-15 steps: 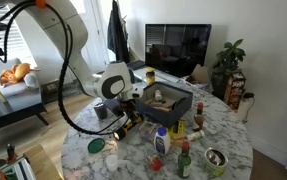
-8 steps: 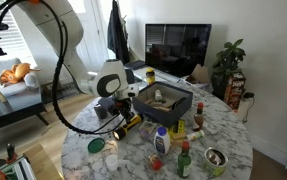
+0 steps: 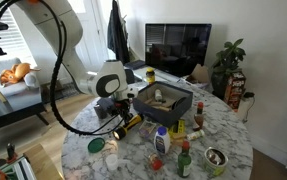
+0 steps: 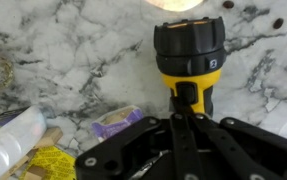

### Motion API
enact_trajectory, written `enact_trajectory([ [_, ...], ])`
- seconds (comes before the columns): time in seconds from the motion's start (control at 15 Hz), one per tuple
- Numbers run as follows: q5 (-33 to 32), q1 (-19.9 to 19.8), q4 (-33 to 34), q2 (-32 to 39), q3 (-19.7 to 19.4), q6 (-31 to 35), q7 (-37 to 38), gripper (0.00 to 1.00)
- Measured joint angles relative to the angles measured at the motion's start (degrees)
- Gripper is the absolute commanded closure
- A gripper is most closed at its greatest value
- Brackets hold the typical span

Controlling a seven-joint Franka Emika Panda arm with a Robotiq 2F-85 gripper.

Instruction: Turn off the torch light

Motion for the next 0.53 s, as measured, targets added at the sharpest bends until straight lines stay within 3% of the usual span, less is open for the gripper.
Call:
enact_trajectory([
  [0.53, 0.4, -0.2, 0.0, 0.1, 0.6, 0.0, 0.4, 1.00],
])
